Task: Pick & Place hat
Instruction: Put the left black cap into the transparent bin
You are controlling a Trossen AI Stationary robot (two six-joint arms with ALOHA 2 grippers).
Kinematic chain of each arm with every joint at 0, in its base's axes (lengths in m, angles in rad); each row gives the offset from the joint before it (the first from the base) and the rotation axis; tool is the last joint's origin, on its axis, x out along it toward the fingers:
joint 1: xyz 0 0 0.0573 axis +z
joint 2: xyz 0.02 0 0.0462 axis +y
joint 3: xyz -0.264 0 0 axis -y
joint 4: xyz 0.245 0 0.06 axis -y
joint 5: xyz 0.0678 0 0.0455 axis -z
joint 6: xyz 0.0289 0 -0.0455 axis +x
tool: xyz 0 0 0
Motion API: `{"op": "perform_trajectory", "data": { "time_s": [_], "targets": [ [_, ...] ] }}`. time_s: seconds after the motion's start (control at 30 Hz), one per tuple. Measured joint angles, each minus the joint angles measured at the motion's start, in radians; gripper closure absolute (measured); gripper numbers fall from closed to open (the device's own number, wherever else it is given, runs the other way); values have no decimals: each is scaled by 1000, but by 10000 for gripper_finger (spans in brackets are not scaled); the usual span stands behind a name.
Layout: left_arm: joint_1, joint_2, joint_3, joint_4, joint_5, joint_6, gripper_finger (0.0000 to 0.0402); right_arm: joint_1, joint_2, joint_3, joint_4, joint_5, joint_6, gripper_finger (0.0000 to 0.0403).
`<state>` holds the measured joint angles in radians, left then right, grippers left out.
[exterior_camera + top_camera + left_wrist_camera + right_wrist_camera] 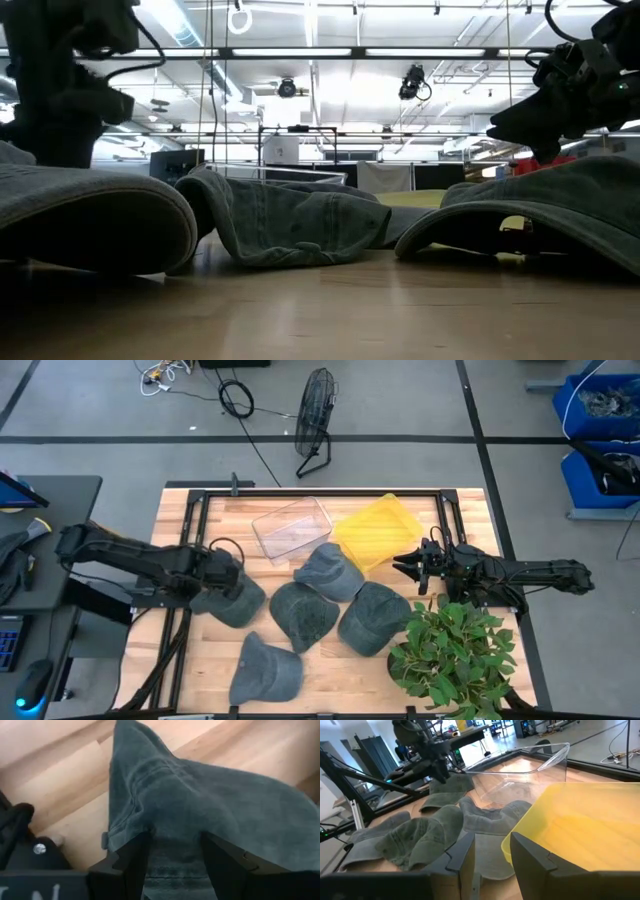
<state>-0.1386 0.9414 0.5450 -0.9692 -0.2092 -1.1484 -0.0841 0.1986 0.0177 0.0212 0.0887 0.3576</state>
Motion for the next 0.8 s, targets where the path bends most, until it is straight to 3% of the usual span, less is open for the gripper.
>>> {"op": "perform_trajectory", "data": {
  "time_s": [0.17,0.33,0.37,0.8],
  "targets": [
    [-5,3,-37,142,17,96,242,0,0,0,0,1,-8,273],
    [-5,1,-11,245,34,144,373,0,0,0,0,8,-10,273],
    [-5,1,5,267,28,149,385,0,0,0,0,8,-10,273],
    [17,10,546,165,-144,777,400,0,0,0,0,8,-8,273]
  ]
}}
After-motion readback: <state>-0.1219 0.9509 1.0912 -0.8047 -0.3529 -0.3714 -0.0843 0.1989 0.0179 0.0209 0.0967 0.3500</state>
